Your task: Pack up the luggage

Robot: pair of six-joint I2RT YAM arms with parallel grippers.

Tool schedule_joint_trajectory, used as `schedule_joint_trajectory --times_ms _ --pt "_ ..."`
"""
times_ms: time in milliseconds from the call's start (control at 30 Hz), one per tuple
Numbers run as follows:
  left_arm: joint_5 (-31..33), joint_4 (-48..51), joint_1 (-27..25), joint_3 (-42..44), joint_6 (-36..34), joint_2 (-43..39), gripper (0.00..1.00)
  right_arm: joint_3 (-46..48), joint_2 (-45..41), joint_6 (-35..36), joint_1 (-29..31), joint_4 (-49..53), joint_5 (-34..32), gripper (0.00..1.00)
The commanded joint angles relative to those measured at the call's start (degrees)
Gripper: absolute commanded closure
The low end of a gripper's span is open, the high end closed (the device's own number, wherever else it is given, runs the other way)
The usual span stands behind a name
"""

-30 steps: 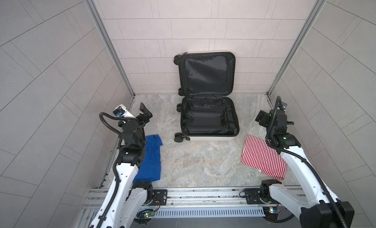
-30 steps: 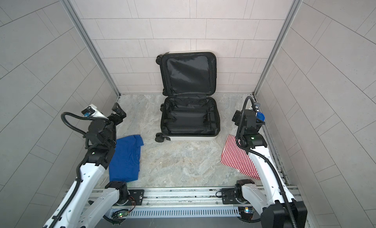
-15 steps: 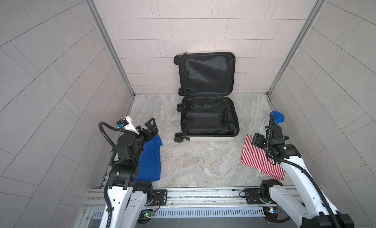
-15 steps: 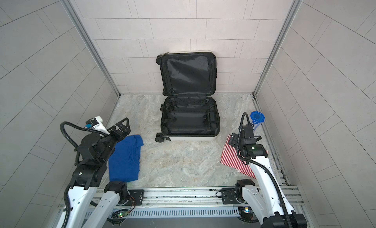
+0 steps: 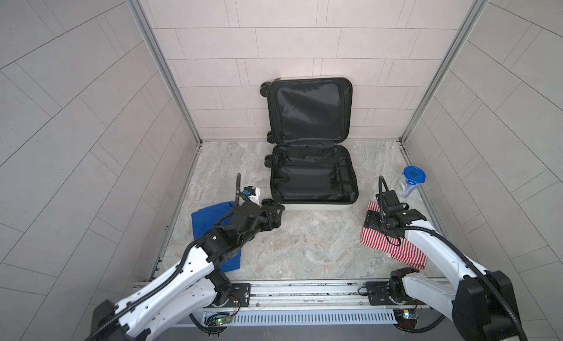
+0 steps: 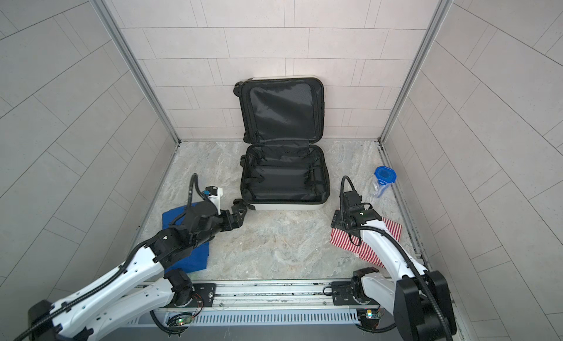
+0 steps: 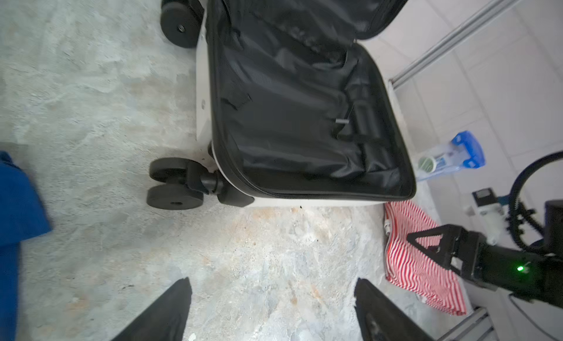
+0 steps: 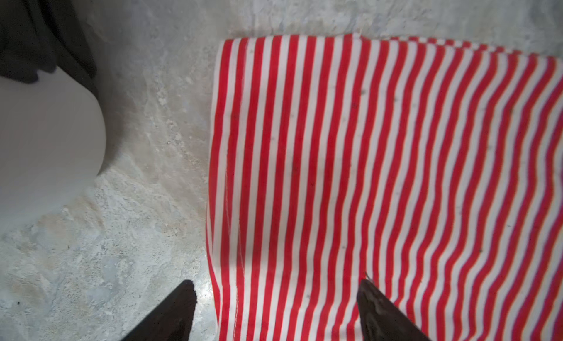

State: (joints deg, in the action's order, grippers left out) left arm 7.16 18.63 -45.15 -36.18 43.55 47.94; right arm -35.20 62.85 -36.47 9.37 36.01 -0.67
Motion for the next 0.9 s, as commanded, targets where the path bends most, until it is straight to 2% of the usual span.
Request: schedule_joint_trajectory --times_ms 0,167,567,867 --pt "8.08 -2.83 -4.77 -3.87 0.75 5.42 0.12 -2.37 1.71 -1.63 2.0 -1.54 -2.52 0.15" --pt "8.8 -7.11 -8.11 -4.63 1.47 8.72 0.13 -2.42 3.78 -2.03 2.87 -3.11 -3.6 0.14" --pt "9.62 -8.95 -8.21 -2.5 1.89 6.56 0.13 -3.59 13.17 -2.8 2.59 -6.69 -4.75 0.14" --pt "9.74 -9.26 -8.2 -2.48 1.98 6.9 0.13 -3.35 16.24 -5.18 2.63 -8.21 -4.72 0.16"
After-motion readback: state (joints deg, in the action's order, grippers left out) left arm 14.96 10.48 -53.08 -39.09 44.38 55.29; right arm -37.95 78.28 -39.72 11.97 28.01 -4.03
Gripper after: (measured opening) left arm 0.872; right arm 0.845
